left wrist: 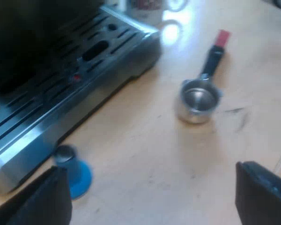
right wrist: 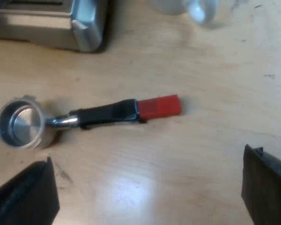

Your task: Put the handle in the coffee machine

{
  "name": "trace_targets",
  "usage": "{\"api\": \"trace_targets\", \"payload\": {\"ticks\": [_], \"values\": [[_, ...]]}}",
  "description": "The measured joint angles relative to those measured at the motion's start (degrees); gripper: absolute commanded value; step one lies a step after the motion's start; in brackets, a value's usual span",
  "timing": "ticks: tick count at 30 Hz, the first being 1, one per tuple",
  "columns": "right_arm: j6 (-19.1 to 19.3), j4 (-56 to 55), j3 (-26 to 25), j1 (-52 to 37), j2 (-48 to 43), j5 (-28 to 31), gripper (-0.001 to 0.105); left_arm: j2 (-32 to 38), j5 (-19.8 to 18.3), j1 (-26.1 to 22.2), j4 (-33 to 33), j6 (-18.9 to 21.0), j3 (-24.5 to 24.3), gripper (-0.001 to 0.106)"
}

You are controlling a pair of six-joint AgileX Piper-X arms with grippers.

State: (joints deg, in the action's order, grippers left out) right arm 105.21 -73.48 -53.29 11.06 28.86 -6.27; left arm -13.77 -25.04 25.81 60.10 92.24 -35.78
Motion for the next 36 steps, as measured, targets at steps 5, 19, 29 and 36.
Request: {"api": "trace_targets", "payload": {"ticks": [5,19,29,36], "values": [[0.0,-2.5,-3.0,4.3,4.8,-1.1,0.081,-3.3,-3.4,5.0,-4.0,0.0,0.0,0.074],[-2.0,-1.8,-4.8,12.8,13.7,0.0,0.081,-16.0,-7.7,18.7,-11.5,-6.6,-0.1,0.074],[-3.5,2.2,-4.8,13.8,18.6,3.8,0.064,-24.1,-7.1,21.3,-17.0,-6.3,-0.1,0.074],[-3.6,5.2,-4.8,13.8,25.1,6.3,0.021,-28.4,-6.8,21.3,-20.6,-5.4,-0.1,0.074]]}}
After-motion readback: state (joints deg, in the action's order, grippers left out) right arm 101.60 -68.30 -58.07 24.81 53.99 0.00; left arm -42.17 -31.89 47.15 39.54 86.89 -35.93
